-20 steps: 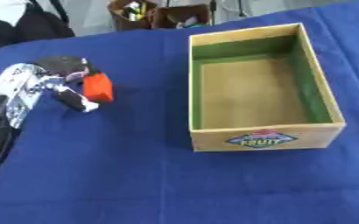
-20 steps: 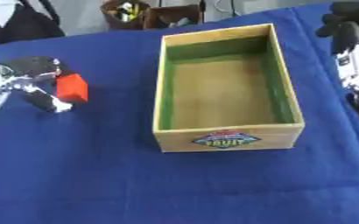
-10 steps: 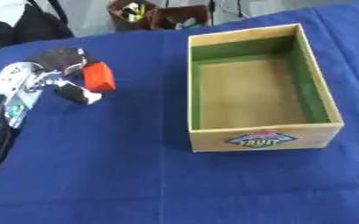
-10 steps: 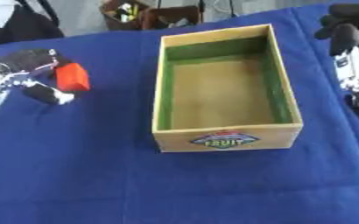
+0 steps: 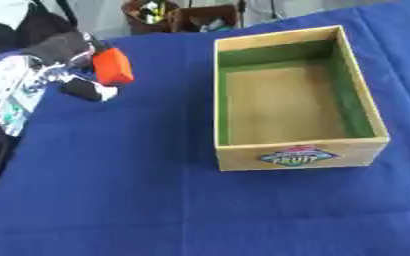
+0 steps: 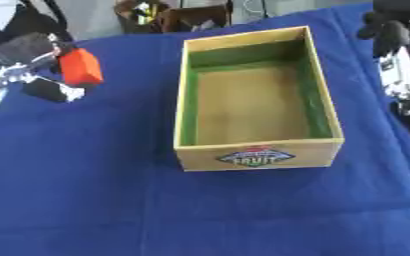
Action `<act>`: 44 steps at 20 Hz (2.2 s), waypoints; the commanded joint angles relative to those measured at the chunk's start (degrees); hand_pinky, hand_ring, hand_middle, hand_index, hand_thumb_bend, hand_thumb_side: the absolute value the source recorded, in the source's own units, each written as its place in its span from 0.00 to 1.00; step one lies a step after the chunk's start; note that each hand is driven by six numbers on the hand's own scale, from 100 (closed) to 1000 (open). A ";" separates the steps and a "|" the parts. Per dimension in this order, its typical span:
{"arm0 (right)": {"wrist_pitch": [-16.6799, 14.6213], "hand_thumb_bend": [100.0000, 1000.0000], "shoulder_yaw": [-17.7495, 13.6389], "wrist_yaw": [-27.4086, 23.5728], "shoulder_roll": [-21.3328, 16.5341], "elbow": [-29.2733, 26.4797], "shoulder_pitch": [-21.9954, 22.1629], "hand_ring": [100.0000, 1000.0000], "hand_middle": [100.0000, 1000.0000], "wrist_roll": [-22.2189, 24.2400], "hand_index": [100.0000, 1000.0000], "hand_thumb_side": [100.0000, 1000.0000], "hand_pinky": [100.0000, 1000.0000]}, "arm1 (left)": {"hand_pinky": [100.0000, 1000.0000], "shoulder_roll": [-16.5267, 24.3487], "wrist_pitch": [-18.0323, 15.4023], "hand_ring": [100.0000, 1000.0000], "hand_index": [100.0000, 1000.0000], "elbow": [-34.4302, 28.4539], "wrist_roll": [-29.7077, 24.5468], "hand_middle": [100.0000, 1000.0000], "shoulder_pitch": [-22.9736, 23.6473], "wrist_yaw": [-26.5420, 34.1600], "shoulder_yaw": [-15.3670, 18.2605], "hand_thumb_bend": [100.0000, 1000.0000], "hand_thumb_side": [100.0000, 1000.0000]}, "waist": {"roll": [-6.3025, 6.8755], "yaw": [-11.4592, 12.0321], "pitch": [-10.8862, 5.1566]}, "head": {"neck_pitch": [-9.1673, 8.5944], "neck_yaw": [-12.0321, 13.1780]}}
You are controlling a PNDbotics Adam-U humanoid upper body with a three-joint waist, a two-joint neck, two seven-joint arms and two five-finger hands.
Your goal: Pick up objects on the table and place them in the box.
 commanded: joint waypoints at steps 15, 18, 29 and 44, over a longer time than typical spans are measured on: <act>-0.21 0.00 0.03 -0.54 2.04 -1.14 -1.60 0.83 0.56 -0.43 0.78 0.50 0.93 | 0.08 -7.99 1.61 0.30 0.54 -11.03 -4.54 0.22 -9.32 0.04 -1.09 0.00 0.46 | -1.04 -0.17 -4.26 | 2.63 0.46; -0.26 0.00 0.24 -0.71 2.68 -1.14 -2.09 0.83 0.56 -0.35 0.78 0.50 0.93 | 0.07 -11.23 2.04 0.29 0.54 -10.80 -4.83 0.22 -11.01 -1.25 -1.21 0.00 0.46 | -0.85 -0.92 -4.28 | 2.40 0.92; -0.28 0.00 0.70 -1.16 4.45 -1.14 -3.43 0.83 0.56 -0.25 0.78 0.49 0.93 | 0.07 -21.85 1.99 0.29 0.53 -8.22 -3.33 0.21 -12.57 -9.80 -2.05 0.00 0.45 | -0.54 -2.13 -3.12 | 0.26 2.01; -0.46 0.00 0.89 -1.22 4.53 -1.14 -4.19 0.82 0.56 -0.27 0.77 0.49 0.93 | 0.11 -25.89 -1.19 0.31 0.55 -2.69 -3.70 0.22 -10.80 -14.35 -4.13 0.00 0.43 | -0.57 -3.14 -2.06 | -0.98 2.41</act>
